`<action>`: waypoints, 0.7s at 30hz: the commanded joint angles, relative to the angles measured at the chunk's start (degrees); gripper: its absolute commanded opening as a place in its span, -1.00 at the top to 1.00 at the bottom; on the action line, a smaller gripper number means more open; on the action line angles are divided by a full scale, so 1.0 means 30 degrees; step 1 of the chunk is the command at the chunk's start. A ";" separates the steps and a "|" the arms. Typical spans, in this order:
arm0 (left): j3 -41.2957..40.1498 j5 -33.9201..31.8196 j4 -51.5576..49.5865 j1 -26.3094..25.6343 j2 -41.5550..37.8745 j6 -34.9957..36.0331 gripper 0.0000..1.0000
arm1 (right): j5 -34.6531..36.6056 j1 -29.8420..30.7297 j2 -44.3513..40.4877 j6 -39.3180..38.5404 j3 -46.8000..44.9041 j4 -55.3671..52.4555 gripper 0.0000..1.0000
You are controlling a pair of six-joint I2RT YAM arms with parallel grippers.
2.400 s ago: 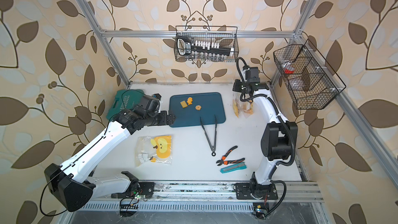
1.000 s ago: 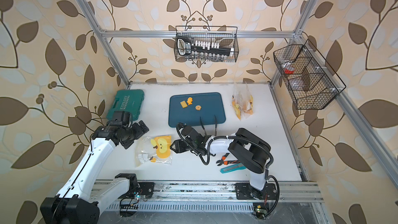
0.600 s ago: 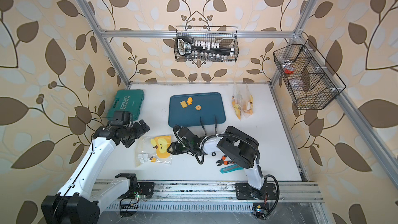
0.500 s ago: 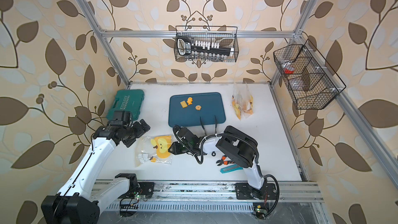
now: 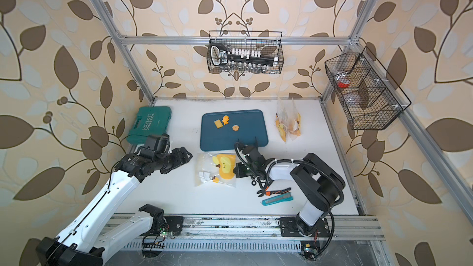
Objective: Put the cookies into a resealable bag to prevent moisture
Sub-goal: Move the ziploc bag to the center of the board.
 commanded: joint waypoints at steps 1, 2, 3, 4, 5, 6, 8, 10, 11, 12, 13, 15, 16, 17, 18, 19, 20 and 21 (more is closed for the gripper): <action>-0.1276 -0.0607 0.0722 -0.0320 0.1227 -0.0749 -0.06 | -0.0814 -0.0736 -0.0611 -0.2671 -0.0193 -0.3402 1.00; -0.1679 -0.0290 0.1273 -0.0320 0.1695 -0.0803 0.10 | -0.0782 -0.0896 -0.0706 -0.2929 -0.0111 -0.3724 1.00; -0.1985 0.0089 0.1894 -0.0327 0.2102 -0.0794 0.21 | -0.0849 -0.1015 -0.0778 -0.3035 -0.0128 -0.3776 1.00; -0.2278 0.0542 0.2549 -0.0320 0.2649 -0.0787 0.32 | -0.0935 -0.1157 -0.0833 -0.3076 -0.0129 -0.3808 1.00; -0.2533 0.0893 0.3151 -0.0320 0.3144 -0.0821 0.44 | -0.0957 -0.1241 -0.0886 -0.3078 -0.0151 -0.3779 1.00; -0.2666 0.1105 0.3627 -0.0334 0.3538 -0.0773 0.49 | -0.0957 -0.1262 -0.0867 -0.3047 -0.0178 -0.3762 1.00; -0.2836 0.1255 0.4360 -0.0345 0.4343 -0.0693 0.59 | -0.0910 -0.1317 -0.0863 -0.2934 -0.0187 -0.3602 1.00; -0.3013 0.1391 0.4773 -0.0350 0.4855 -0.0866 0.69 | -0.0856 -0.1377 -0.0904 -0.2634 -0.0248 -0.3391 1.00; -0.3223 0.1662 0.5043 -0.0349 0.5045 -0.1003 0.73 | -0.0868 -0.1383 -0.0894 -0.2478 -0.0296 -0.3270 1.00; -0.3440 0.1877 0.5325 -0.0373 0.5169 -0.1101 0.75 | -0.0898 -0.1407 -0.0894 -0.2357 -0.0299 -0.3127 1.00; -0.3656 0.2047 0.5547 -0.0447 0.5334 -0.1209 0.76 | -0.0925 -0.1416 -0.0858 -0.2178 -0.0306 -0.2975 1.00; -0.4033 0.2224 0.5789 -0.0661 0.5657 -0.1343 0.77 | -0.0877 -0.1409 -0.0806 -0.1756 -0.0349 -0.2708 1.00; -0.4205 0.2213 0.5771 -0.0793 0.5767 -0.1432 0.77 | -0.0840 -0.1419 -0.0806 -0.1522 -0.0392 -0.2580 1.00; -0.4421 0.2203 0.5811 -0.0889 0.5850 -0.1567 0.77 | -0.0796 -0.1463 -0.0830 -0.1290 -0.0446 -0.2452 1.00; -0.4643 0.2249 0.5925 -0.0947 0.5865 -0.1685 0.77 | -0.0717 -0.1493 -0.0879 -0.1060 -0.0476 -0.2335 1.00; -0.4980 0.2430 0.6261 -0.1017 0.5911 -0.1824 0.77 | -0.0639 -0.1479 -0.0890 -0.0791 -0.0544 -0.2167 1.00; -0.5265 0.2682 0.6627 -0.1051 0.6007 -0.1965 0.77 | -0.0599 -0.1504 -0.0894 -0.0553 -0.0613 -0.2048 1.00; -0.5462 0.2845 0.6965 -0.1115 0.6107 -0.2086 0.77 | -0.0627 -0.1518 -0.0901 -0.0342 -0.0652 -0.1930 1.00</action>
